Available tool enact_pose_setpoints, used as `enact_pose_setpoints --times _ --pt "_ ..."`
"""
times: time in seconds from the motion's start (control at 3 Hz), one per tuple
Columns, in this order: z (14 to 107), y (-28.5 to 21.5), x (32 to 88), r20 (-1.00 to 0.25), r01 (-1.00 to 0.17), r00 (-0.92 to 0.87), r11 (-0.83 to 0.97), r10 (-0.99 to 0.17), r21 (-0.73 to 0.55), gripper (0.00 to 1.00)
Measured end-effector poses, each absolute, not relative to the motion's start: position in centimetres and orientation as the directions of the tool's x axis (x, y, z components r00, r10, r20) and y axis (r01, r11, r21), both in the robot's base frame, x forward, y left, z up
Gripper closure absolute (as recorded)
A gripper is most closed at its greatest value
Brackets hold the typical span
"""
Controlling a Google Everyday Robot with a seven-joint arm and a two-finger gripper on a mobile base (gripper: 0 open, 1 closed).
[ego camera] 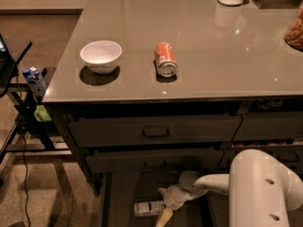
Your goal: Pick blue plastic bottle from bottom drawer and place on counter
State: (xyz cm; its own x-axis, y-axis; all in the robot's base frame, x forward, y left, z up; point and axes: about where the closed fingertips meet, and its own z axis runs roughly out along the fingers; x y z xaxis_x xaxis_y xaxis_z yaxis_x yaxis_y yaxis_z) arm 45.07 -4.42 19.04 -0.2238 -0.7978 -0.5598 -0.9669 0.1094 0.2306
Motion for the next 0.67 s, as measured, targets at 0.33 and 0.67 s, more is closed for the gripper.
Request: enact_pose_setpoints --times 0.33,0.67 --pt "18.1 -4.6 45.8 -0.572 -0.974 -0.206 0.111 -0.794 0.196 0.00" --pt "17.1 -4.4 46.5 -0.585 -0.978 -0.189 0.100 -0.789 0.181 0.00"
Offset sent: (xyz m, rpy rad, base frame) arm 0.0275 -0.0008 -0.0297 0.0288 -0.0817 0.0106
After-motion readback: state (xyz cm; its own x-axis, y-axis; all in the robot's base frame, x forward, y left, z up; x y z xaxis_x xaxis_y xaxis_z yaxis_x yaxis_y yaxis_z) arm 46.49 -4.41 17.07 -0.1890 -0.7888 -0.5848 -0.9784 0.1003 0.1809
